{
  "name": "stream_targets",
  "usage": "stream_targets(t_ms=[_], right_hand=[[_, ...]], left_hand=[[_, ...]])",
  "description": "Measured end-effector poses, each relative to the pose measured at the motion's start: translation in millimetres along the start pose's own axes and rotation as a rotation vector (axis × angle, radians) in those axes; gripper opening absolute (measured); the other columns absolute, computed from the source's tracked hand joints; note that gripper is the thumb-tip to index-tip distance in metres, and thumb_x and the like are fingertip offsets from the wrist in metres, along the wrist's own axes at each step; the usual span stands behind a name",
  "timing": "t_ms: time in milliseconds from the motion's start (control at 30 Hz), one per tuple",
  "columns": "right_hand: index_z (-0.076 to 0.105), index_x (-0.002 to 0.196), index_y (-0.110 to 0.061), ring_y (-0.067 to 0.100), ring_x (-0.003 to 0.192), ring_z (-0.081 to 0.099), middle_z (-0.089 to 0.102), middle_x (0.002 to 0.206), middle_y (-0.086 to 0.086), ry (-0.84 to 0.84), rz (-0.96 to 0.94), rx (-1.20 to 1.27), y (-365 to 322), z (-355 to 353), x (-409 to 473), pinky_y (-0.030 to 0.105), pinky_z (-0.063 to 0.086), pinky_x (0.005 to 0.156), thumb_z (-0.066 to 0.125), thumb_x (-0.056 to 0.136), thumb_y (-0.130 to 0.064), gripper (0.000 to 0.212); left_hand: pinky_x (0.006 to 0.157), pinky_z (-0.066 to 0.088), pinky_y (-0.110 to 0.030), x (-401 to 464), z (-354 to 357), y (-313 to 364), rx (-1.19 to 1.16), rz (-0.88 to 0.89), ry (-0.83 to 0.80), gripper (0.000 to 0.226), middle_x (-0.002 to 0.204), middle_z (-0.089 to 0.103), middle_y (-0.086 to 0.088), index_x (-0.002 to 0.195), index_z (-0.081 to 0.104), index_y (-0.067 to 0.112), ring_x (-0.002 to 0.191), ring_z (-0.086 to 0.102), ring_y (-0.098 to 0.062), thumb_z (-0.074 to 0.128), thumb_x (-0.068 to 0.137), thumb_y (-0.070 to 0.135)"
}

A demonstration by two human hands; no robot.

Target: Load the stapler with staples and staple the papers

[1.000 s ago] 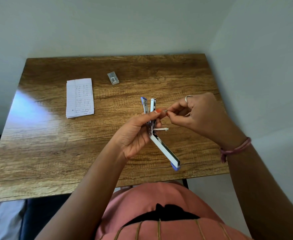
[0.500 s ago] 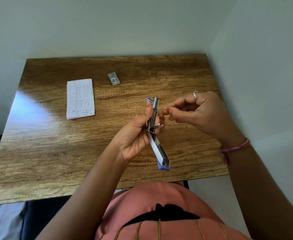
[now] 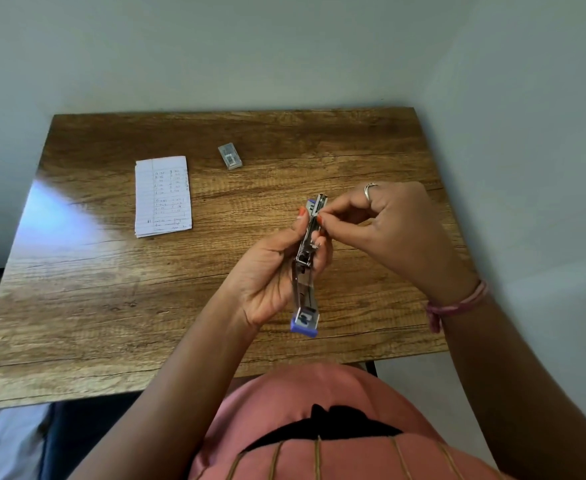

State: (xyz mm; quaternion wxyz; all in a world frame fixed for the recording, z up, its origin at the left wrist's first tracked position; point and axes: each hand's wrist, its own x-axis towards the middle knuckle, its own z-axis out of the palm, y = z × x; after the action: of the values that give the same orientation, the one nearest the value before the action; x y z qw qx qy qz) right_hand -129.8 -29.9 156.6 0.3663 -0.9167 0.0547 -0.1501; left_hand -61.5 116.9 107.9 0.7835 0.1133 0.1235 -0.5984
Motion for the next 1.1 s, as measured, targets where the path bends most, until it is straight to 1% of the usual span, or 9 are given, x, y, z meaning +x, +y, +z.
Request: stream_targets(t_ms=[100,233,533,667,767,867,933,1000,1100], right_hand=[[0.077,0.083,-0.016,0.008,0.068,0.067,0.073,0.076,-0.004,0.001,-0.058,-0.12,-3,0,0,0.032,0.056,0.063,0.069,0.081,-0.025,0.012],[0.076,0.079,-0.016,0.013,0.066,0.065,0.072,0.074,-0.001,-0.013,-0.088,-0.238,-8,1,-1,0.034,0.054,0.06,0.066,0.08,-0.027,0.015],[0.076,0.078,-0.015,0.013,0.064,0.064,0.072,0.073,-0.001,-0.055,-0.054,-0.282,-15,0,-1,0.035,0.054,0.059,0.067,0.081,-0.025,0.014],[0.077,0.081,-0.016,0.008,0.064,0.062,0.071,0.073,-0.003,-0.097,-0.013,-0.306,-17,1,-1,0.028,0.054,0.06,0.068,0.082,-0.024,0.012],[0.077,0.081,-0.019,0.006,0.065,0.062,0.072,0.074,-0.005,-0.126,0.021,-0.296,-20,2,0,0.022,0.052,0.063,0.067,0.083,-0.025,0.012],[0.077,0.083,-0.023,0.006,0.07,0.063,0.073,0.076,-0.006,-0.169,0.093,-0.314,-21,5,2,0.021,0.05,0.066,0.066,0.084,-0.03,0.013],[0.077,0.083,-0.026,0.005,0.067,0.061,0.072,0.075,-0.008,-0.185,0.125,-0.338,-20,8,2,0.016,0.046,0.062,0.066,0.084,-0.032,0.013],[0.076,0.084,-0.027,0.001,0.06,0.054,0.069,0.072,-0.012,-0.187,0.138,-0.356,-18,11,2,0.007,0.036,0.055,0.066,0.084,-0.033,0.013],[0.076,0.087,-0.025,0.0,0.059,0.051,0.069,0.074,-0.011,-0.178,0.157,-0.335,-15,17,0,0.004,0.031,0.052,0.066,0.085,-0.032,0.014]], left_hand=[[0.061,0.057,-0.024,0,0,0,0.081,0.042,0.05,0.026,0.097,0.057,-0.014,0.099,0.065,-0.002,0.076,0.059,-0.014,0.069,0.076,0.008],[0.06,0.057,-0.021,-1,0,-1,0.19,0.071,0.075,0.03,0.095,0.055,-0.012,0.101,0.064,0.0,0.071,0.06,-0.012,0.066,0.074,0.012],[0.063,0.057,-0.023,-4,-3,-1,0.219,0.07,0.073,0.037,0.098,0.054,-0.013,0.11,0.06,-0.002,0.071,0.061,-0.013,0.065,0.077,0.011],[0.07,0.056,-0.023,-5,-5,-1,0.259,0.085,0.082,0.036,0.095,0.055,-0.012,0.116,0.057,-0.002,0.068,0.063,-0.012,0.06,0.083,0.014],[0.067,0.055,-0.021,-5,-2,-3,0.313,0.097,0.115,0.033,0.089,0.057,-0.01,0.113,0.059,-0.002,0.064,0.062,-0.01,0.058,0.085,0.014],[0.063,0.055,-0.021,-4,-1,-4,0.323,0.108,0.163,0.037,0.084,0.057,-0.01,0.117,0.057,-0.004,0.063,0.06,-0.01,0.058,0.083,0.011],[0.062,0.055,-0.021,-3,-3,-4,0.314,0.111,0.189,0.04,0.082,0.056,-0.01,0.118,0.053,-0.003,0.062,0.059,-0.01,0.058,0.081,0.01],[0.061,0.055,-0.021,-3,-3,-4,0.323,0.118,0.209,0.036,0.079,0.055,-0.01,0.114,0.053,-0.002,0.06,0.06,-0.01,0.058,0.081,0.009],[0.057,0.054,-0.021,-1,-5,-5,0.318,0.133,0.245,0.029,0.078,0.055,-0.01,0.112,0.054,-0.003,0.057,0.06,-0.009,0.054,0.086,0.008]])
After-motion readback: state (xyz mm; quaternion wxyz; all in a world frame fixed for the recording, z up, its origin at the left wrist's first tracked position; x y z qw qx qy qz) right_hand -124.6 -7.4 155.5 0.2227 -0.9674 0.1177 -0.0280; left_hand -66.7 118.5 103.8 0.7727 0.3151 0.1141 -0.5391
